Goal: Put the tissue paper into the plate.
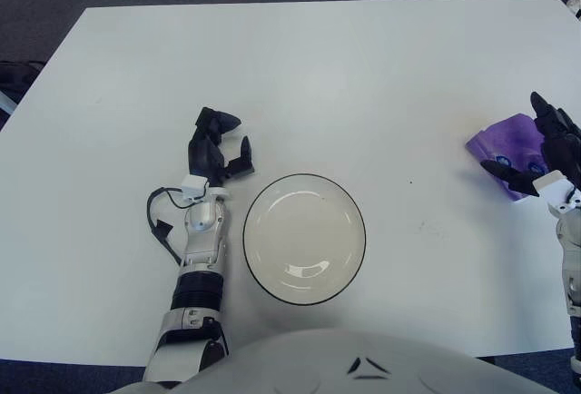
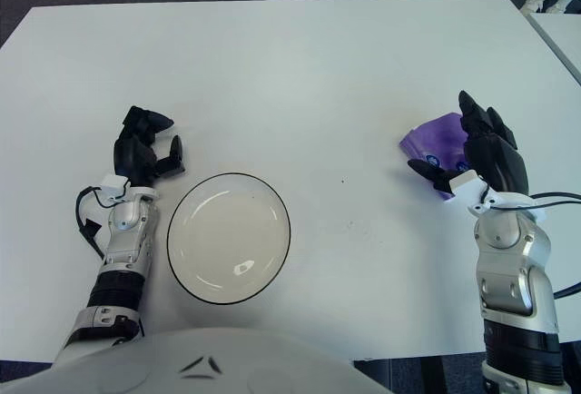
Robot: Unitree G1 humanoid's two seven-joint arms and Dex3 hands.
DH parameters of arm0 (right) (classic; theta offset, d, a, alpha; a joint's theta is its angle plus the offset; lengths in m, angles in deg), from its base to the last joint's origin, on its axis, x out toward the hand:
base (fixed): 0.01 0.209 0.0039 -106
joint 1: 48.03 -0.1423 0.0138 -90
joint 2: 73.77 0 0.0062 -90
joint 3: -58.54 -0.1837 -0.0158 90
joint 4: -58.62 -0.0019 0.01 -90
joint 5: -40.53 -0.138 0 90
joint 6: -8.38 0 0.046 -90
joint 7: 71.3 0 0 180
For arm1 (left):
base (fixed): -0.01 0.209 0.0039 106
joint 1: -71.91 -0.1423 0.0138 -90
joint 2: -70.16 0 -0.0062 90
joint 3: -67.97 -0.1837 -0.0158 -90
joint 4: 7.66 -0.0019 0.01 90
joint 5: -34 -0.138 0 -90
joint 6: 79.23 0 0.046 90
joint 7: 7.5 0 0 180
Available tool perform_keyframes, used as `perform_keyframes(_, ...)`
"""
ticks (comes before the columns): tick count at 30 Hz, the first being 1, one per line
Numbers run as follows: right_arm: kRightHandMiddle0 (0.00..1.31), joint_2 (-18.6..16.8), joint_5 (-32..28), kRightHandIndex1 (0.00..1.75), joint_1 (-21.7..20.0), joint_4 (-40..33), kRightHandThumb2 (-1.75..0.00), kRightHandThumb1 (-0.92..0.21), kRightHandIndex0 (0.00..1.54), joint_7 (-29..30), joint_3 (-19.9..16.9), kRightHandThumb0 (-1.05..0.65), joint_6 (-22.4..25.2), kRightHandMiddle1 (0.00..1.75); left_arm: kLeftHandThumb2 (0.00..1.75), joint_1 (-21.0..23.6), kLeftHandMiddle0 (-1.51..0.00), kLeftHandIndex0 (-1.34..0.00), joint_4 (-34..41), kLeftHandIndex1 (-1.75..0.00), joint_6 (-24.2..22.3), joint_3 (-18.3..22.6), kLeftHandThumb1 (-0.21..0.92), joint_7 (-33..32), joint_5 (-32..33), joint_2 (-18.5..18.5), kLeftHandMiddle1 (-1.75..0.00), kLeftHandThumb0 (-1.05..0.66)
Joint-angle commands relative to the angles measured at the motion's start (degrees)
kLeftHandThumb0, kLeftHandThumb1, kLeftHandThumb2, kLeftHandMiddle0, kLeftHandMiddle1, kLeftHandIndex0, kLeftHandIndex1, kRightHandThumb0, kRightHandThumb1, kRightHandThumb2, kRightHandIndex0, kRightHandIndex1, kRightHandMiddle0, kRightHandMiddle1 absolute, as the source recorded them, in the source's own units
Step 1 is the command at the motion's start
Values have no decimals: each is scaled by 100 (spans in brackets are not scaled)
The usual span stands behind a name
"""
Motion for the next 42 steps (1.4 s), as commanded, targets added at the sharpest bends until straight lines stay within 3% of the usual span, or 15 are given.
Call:
perform_keyframes(1, 0, 154, -4, 0, -110, 428, -44, -68, 0, 189, 10, -105, -295, 0, 132, -990, -70, -52, -744, -175, -223, 62, 25, 47, 59, -27, -151, -1)
perform_keyframes(5, 0, 271, 10, 0, -303, 1121, -43, -68, 0, 346, 102, -105, -597, 0, 132, -985, -70, -52, -734, -175, -253, 72, 26, 9, 45, -27, -150, -1)
perform_keyframes(16, 0, 214, -112, 0, -444, 1779, -42, -65, 0, 620, 188, -104, -1080, 0, 130, -1000, -70, -53, -678, -175, -268, 83, 26, -14, 57, -50, -147, -1)
perform_keyframes(30, 0, 251, 274, 0, -858, 2486, -44, -61, 0, 687, 606, -104, -377, 0, 132, -1047, -71, -52, -613, -175, -317, 90, 25, 9, 52, -33, -149, -1)
perform_keyframes(42, 0, 284, 304, 0, -1009, 2807, -55, -57, 0, 847, 921, -100, -143, 0, 132, -1081, -71, -52, -562, -175, -307, 92, 25, -17, 30, -49, -150, -1)
